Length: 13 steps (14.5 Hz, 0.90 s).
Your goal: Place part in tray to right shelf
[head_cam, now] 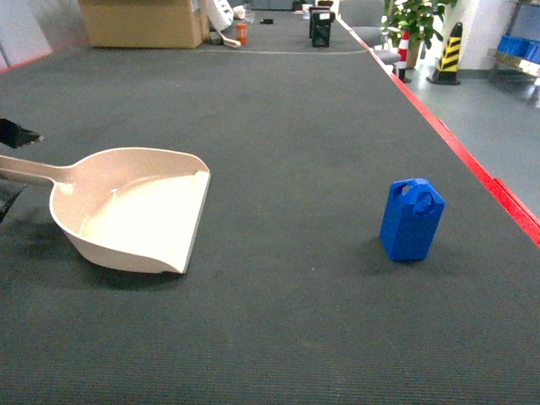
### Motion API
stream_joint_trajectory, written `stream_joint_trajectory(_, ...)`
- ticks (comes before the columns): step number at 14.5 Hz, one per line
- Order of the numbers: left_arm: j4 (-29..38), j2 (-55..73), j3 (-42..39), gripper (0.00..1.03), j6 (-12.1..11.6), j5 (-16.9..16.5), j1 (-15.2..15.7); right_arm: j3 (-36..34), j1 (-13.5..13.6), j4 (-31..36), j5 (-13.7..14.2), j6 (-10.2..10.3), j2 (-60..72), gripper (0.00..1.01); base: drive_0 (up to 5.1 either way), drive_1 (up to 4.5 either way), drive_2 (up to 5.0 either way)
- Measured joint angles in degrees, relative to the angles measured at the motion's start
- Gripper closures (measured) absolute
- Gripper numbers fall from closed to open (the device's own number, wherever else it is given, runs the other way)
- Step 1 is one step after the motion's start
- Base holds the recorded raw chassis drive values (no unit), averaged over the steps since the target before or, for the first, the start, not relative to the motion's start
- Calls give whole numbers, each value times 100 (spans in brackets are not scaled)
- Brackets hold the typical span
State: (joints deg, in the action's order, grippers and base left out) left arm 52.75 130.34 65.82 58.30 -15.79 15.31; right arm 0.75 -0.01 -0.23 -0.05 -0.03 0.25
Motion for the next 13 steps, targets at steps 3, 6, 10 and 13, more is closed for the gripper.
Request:
stream_joint_trajectory(3,111,256,208,51,74,-13,2,0,0,-2,2,0,0,3,0,0,0)
stream_joint_trajectory(6,695,304,151,86,614,-94,-39,0,0,-2,2,0,0,3,0,0,0)
stream_joint_trajectory(10,1394,-275,-564,91,914,-168,-151,0,0,0,2,0,0,3,0,0,0)
stream_joint_trajectory(13,2107,-1145,-944,91,1263,-273,-396,0,0,-2,2,0,0,3,0,0,0)
